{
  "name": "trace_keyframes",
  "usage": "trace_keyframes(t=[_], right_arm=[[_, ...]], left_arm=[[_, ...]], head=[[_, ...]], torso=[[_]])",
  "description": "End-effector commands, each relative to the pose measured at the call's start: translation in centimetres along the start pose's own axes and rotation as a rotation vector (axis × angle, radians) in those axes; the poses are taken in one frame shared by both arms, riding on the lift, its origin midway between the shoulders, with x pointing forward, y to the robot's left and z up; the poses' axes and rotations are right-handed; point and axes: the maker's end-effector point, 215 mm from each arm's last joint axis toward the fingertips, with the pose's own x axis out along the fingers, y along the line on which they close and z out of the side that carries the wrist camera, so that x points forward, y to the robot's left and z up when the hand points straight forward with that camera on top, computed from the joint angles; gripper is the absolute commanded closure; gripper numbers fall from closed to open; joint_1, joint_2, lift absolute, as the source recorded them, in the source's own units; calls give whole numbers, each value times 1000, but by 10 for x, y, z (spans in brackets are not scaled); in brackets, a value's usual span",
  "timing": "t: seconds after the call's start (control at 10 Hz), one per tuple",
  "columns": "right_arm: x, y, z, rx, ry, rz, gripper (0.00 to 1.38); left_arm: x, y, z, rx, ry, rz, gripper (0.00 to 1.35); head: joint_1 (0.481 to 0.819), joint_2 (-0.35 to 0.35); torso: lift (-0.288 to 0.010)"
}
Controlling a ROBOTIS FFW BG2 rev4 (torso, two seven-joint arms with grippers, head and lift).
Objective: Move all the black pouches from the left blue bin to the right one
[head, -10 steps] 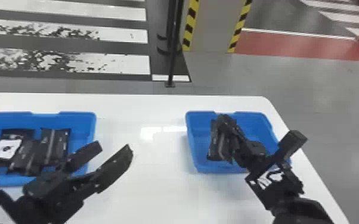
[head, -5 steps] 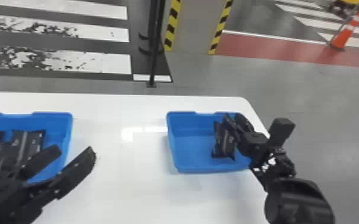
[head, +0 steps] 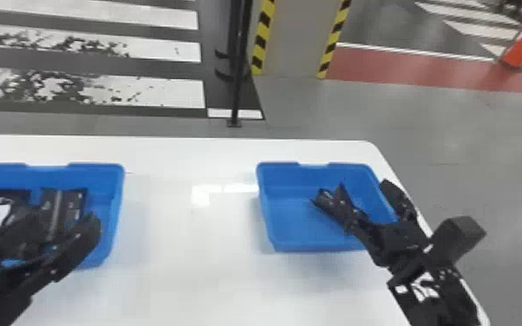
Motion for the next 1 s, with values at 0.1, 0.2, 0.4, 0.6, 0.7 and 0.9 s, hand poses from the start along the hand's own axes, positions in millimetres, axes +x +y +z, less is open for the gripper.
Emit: trace_keyframes(t=[0.1, 0.2, 0.4, 0.6, 0.7, 0.9], right_arm=[[-43, 38, 17, 45, -29, 19, 167], [-61, 44, 21, 51, -26, 9, 168], [-86, 51, 14, 72, 11, 2, 170], [-88, 56, 5, 87, 28, 11, 170], [-87, 58, -1, 102, 37, 16, 170], [-86, 67, -9, 139, 45, 33, 174]], left_arm=[[-1, 32, 6, 35, -22, 78, 139], [2, 47, 8, 54, -28, 107, 137], [14, 78, 4, 84, 8, 160, 136], [39, 109, -10, 87, 91, 200, 134], [53, 125, -16, 68, 128, 223, 134], [80, 144, -34, 15, 185, 251, 137]], head=[[695, -111], [695, -81], [695, -41], [695, -10], [695, -2], [695, 25]], torso=[[-140], [-140], [-140], [-140], [-140], [-140]])
